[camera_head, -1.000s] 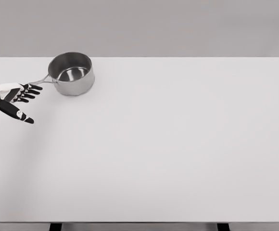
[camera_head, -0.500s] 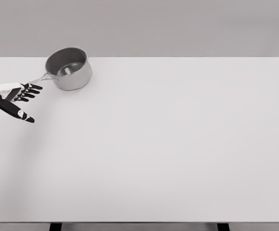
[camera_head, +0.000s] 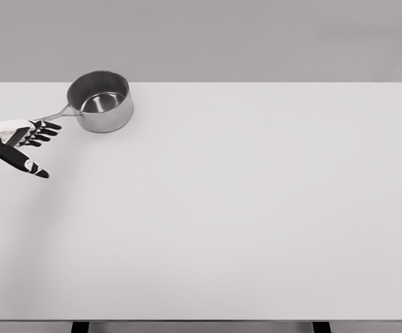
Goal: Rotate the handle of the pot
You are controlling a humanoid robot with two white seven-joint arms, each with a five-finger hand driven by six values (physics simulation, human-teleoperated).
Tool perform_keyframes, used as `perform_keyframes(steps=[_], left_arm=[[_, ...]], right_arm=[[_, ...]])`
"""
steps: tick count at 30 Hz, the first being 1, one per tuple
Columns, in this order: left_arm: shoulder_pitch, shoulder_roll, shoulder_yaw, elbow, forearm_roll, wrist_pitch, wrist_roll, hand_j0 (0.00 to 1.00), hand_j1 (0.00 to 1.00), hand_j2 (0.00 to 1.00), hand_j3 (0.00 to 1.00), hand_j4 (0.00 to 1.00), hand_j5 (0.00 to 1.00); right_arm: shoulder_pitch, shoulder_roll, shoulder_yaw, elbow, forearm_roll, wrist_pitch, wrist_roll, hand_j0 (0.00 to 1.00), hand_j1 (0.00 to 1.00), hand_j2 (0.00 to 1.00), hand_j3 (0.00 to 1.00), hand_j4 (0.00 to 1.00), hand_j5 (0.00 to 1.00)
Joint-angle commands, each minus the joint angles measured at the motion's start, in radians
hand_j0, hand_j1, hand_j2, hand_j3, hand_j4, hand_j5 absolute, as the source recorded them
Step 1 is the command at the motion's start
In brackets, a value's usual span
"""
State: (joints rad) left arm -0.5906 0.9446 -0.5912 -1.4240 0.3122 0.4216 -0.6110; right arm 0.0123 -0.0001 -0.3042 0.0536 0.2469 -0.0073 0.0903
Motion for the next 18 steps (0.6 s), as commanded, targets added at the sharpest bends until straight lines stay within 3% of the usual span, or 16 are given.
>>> perform_keyframes(steps=[1,18], left_arm=[[0.0,0.0,-0.004,0.022,-0.004,-0.001,0.0,1.0,1.0,1.0,1.0,1.0,1.0],[-0.009,0.0,-0.002,0.065,-0.082,-0.003,0.0,1.0,1.0,1.0,1.0,1.0,1.0]], right_arm=[[0.0,0.0,-0.001,0.0,0.0,0.0,0.0,1.0,1.0,1.0,1.0,1.0,1.0],[0.0,0.0,-0.001,0.0,0.0,0.0,0.0,1.0,1.0,1.0,1.0,1.0,1.0]])
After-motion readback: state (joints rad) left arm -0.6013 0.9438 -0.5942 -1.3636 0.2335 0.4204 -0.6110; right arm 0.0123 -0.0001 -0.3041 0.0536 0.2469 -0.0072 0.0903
